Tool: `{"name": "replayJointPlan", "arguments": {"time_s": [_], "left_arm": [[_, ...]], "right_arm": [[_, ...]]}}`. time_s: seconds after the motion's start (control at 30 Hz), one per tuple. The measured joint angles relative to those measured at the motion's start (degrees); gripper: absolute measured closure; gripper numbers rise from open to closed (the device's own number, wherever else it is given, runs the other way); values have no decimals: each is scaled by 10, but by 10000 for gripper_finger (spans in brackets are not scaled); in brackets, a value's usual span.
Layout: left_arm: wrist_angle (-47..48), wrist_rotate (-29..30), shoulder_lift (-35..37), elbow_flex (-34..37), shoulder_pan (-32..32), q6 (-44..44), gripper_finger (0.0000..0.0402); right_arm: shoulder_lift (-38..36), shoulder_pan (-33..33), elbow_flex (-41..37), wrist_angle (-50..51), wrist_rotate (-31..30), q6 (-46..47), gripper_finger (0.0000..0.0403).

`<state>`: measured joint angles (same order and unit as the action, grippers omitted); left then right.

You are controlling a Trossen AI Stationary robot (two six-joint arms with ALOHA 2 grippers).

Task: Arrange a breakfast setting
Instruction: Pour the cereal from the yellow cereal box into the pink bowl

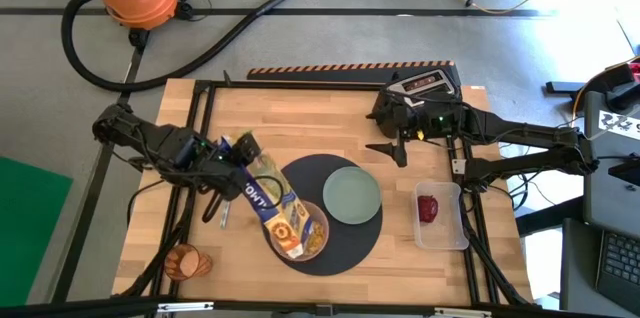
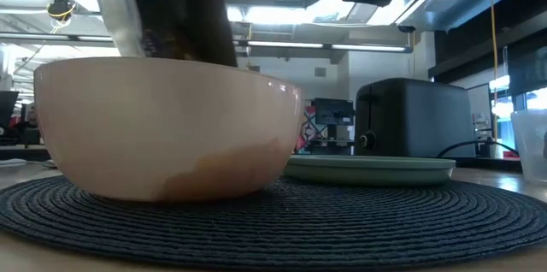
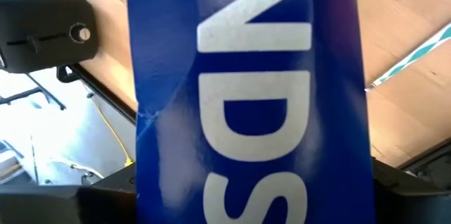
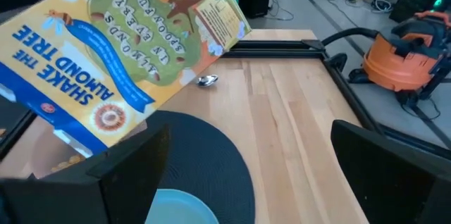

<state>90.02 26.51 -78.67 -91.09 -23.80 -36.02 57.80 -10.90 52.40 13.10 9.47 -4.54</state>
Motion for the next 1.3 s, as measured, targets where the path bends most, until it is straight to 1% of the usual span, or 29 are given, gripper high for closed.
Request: {"name": "replayJointPlan", "arguments": {"time_s": [0.13, 0.3, 0.43, 0.5, 0.6, 0.67, 0.7, 0.8, 0.9, 1.1, 1.3], "left_arm": [[0, 19, 0, 0, -9, -3, 145], [0, 27, 0, 0, -10, 7, 145], [2, 12, -4, 0, -16, 14, 145], [-1, 27, -7, 0, -17, 11, 145], [-2, 30, -2, -10, -19, 11, 145], [0, 56, -2, -10, -20, 9, 145], [1, 59, -2, -10, -19, 9, 145], [0, 37, 0, -10, -18, 11, 145], [0, 31, 0, -10, -18, 9, 145], [0, 51, 1, -10, -22, 8, 145], [2, 35, 1, -9, -33, 14, 145]], "right_arm": [[0, 0, 0, 0, -14, -2, 23], [0, 0, 0, 0, -14, -2, 23], [0, 0, 0, 1, -14, -2, 23], [0, 0, 0, 0, -14, -2, 23], [0, 0, 0, 0, -14, -2, 23], [0, 0, 0, 0, -14, -2, 23], [0, 0, 0, 0, -14, -2, 23], [0, 0, 0, 0, -14, -2, 23], [0, 0, 0, 0, -14, -2, 23], [0, 0, 0, 0, -14, -2, 23], [0, 0, 0, 0, -14, -2, 23]]}}
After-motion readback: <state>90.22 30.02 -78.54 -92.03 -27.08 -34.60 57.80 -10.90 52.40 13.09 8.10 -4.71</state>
